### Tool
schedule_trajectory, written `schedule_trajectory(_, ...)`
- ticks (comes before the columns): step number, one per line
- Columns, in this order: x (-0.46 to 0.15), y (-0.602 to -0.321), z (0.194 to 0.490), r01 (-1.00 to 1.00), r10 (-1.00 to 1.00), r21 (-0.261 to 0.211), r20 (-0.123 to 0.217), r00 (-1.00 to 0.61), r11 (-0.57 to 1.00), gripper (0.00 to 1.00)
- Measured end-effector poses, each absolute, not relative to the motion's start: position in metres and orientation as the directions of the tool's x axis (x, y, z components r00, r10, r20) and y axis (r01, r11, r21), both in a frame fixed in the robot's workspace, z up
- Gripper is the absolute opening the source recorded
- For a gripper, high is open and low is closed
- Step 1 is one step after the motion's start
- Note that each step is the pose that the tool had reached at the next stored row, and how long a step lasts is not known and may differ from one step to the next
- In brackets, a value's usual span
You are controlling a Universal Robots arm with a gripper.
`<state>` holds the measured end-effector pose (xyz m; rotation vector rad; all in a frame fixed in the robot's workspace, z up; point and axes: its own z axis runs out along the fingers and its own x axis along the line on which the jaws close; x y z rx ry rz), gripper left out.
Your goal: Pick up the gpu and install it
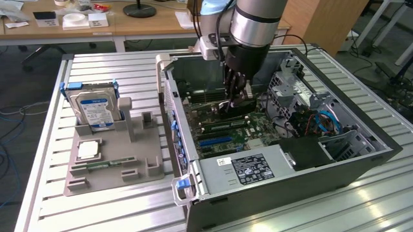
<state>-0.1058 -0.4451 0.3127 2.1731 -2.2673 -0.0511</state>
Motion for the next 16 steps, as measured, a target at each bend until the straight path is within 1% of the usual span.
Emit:
schedule_trajectory(9, -0.09, -0.445, 0.313, -0.996, -0.999, 0.084, -0.02, -0.044, 0.042, 0.27)
schedule_trajectory(13, -0.088, -0.445, 0.313, -0.995, -0.999, 0.092, -0.019, -0.044, 0.042, 0.27)
schedule_trajectory(16, -0.083, -0.445, 0.313, -0.992, -0.999, 0.116, -0.015, -0.044, 0.042, 0.27)
